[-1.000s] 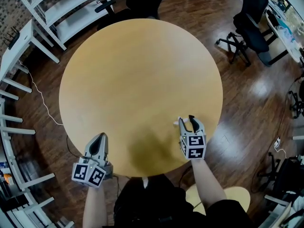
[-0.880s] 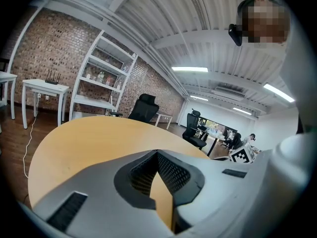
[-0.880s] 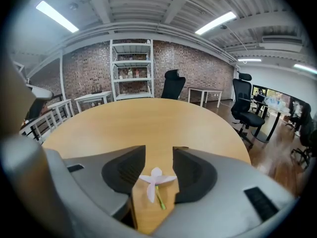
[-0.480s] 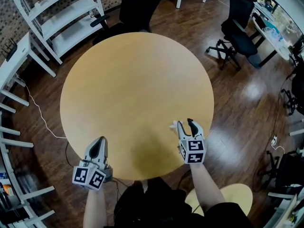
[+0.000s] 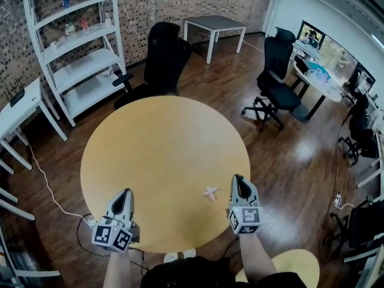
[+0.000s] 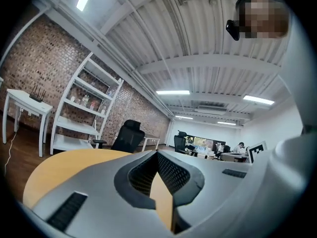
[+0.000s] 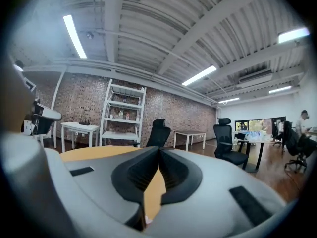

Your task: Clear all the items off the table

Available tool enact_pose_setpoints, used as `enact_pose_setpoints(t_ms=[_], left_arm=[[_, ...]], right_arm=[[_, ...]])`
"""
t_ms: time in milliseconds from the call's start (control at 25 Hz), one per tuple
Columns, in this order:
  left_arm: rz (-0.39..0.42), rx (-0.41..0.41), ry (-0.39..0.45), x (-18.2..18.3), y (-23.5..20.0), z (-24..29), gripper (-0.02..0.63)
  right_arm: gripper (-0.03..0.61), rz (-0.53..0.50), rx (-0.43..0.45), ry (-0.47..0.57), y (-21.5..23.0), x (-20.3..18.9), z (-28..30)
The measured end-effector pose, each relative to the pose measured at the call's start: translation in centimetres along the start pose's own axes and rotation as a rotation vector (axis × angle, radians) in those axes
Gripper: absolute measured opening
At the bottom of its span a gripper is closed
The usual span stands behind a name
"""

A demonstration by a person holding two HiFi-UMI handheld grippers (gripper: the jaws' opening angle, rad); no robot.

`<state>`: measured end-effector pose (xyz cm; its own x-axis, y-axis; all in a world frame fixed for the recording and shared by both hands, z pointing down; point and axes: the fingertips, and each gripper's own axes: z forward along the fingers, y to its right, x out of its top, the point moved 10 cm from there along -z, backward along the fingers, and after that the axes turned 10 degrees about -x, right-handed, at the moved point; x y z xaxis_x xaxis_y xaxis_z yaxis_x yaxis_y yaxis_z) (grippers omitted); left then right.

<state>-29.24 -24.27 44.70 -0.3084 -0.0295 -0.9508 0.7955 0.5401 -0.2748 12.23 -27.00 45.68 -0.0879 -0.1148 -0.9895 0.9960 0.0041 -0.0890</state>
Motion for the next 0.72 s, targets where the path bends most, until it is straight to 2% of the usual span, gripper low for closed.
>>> enact_pose_setpoints(t_ms=[120,240,400,600,720], left_arm=[[0.005,0.002,0.02,0.2,-0.6,-1.0,-0.009],[-0.007,-0.004,0.041,0.1,-0.6,-0.6,-0.009],[0.015,-0.086,0.069,0.9,0.3,1.6,-0.009],[0.025,-0.135,0.066,1.1,0.9,2.6,-0.009],[-0.018,-0.189,0.066,0.9,1.4,3.2,-0.01]], right_arm=[[0.005,0.028,-0.042,0.061,0.5,0.9,-1.6],[0.005,0.032,-0.073,0.08,1.3,1.3,-2.2],[0.005,0.037,-0.11,0.136,2.2,2.7,-2.9],[0.005,0.005,-0.147,0.149,2.5,2.9,-3.9],[0.005,0.014,-0.17,0.149,3.2,2.6,-4.6]])
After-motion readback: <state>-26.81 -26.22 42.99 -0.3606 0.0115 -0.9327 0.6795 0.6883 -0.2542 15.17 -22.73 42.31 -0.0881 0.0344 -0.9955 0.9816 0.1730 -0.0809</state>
